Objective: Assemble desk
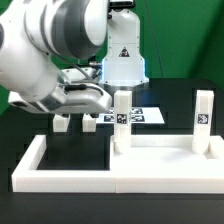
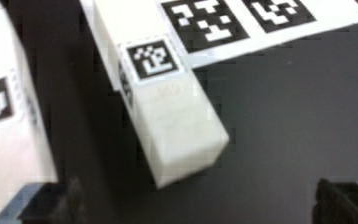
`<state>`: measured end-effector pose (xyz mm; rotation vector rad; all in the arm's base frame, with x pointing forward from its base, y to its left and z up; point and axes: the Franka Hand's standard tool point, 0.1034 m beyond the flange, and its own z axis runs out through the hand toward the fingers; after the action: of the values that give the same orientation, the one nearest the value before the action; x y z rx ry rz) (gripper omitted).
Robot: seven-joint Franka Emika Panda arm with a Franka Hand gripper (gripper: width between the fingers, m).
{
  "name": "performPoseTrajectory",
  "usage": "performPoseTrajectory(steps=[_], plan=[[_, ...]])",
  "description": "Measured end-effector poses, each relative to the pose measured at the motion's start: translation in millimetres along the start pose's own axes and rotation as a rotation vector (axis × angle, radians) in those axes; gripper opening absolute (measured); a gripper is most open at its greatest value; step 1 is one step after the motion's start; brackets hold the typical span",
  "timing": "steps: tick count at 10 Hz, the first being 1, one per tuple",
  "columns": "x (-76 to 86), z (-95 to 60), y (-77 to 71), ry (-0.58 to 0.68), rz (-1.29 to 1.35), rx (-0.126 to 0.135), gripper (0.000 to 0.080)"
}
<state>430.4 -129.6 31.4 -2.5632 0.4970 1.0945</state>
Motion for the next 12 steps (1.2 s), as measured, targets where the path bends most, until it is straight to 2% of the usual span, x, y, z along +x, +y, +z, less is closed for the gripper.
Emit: performPoseTrajectory(steps=[1, 6, 9, 12], plan=[[-2.8, 8.2, 0.2, -0.017, 0.003, -0.002, 0.0648], [-2.6, 9.2, -1.4, -0.018, 0.001, -0.005, 0.0648], [-8.3, 24.6, 2.5, -0.122, 0.014, 0.008, 0.0648], [-5.6, 26.8, 3.4, -0.123, 0.016, 0.003, 0.0648]])
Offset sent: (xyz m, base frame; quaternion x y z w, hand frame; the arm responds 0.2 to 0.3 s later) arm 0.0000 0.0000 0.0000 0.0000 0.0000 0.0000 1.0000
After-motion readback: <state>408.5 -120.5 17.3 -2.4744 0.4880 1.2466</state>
